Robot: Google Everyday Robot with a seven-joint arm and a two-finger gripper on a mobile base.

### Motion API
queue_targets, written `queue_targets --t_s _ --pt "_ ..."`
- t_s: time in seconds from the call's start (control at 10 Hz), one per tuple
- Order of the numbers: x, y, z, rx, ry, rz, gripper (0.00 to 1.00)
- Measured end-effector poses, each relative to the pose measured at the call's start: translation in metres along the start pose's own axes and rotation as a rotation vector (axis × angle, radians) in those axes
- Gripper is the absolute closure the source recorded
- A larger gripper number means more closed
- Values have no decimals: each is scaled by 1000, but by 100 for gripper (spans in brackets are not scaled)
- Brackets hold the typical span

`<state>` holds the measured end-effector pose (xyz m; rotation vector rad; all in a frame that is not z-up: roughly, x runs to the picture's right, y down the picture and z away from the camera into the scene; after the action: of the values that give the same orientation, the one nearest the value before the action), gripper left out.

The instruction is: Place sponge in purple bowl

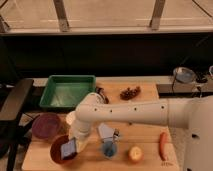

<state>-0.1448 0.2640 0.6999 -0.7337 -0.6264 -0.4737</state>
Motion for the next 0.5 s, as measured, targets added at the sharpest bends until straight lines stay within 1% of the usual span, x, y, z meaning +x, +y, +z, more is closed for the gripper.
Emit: queue_targets --t_s 0.1,0.2,0.4,0.5 --pt "-2 -1 -2 8 1 -4 99" --pt "-3 -1 -5 14 2 -6 100" --pt "-9 -4 -29 43 7 -19 100" --pt "-12 -5 -47 62 11 -26 100"
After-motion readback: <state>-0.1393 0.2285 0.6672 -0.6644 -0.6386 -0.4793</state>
